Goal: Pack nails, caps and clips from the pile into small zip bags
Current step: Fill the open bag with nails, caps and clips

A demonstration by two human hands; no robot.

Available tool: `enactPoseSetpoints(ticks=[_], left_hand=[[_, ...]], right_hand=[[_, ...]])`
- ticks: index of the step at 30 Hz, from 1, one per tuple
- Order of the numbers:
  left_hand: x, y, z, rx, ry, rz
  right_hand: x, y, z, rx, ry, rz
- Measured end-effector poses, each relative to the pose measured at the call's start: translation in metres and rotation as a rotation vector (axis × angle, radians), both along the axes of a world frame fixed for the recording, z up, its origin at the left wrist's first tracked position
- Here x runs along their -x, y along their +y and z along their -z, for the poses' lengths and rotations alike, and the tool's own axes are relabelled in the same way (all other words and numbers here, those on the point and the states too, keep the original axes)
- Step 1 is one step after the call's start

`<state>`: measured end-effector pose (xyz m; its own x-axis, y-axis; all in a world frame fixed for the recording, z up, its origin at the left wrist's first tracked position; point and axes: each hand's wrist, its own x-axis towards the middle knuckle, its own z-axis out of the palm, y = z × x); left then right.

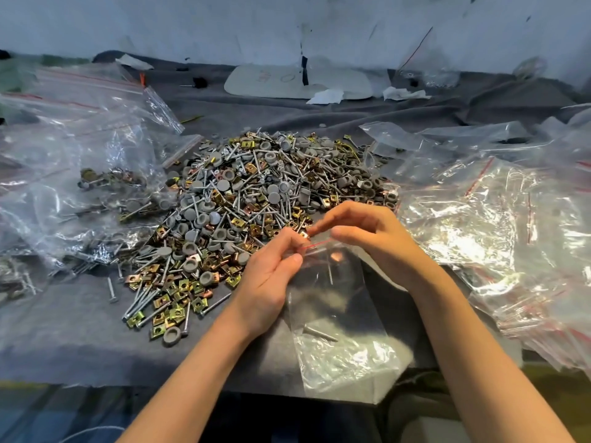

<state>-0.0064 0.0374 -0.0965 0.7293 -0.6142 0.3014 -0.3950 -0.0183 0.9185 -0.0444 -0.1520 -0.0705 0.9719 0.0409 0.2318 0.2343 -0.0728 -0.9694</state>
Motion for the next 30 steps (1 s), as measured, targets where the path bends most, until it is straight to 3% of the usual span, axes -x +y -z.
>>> enactPoseSetpoints(ticks=[4,8,11,18,21,23,26,30], left_hand=[[0.003,0.002,-0.002,0.02,0.024,0.011],[0.004,0.003,-0.002,0.027,0.029,-0.027],[0.005,0.003,-0.003,0.036,0.045,-0.043],[0.005,0.002,-0.003,0.079,0.09,-0.014],[0.003,0.001,-0.001,0.085,0.114,-0.008],[0.002,0.001,0.0,0.074,0.123,-0.01],[0.001,0.0,0.001,0.043,0.084,-0.027],[0.0,0.0,0.001,-0.016,0.001,-0.047]], right_hand=[[-0.005,-0.003,0.002,0.038,-0.043,0.234],[-0.013,-0.015,0.015,0.638,0.005,0.679],[-0.017,-0.021,0.023,0.837,0.117,0.661],[-0.022,-0.014,0.029,1.077,0.049,0.661],[-0.021,-0.014,0.028,1.014,-0.012,0.656],[-0.019,-0.013,0.023,0.792,-0.078,0.611],[-0.013,-0.007,0.01,0.352,-0.079,0.38],[-0.007,0.0,0.003,0.165,0.011,0.054]])
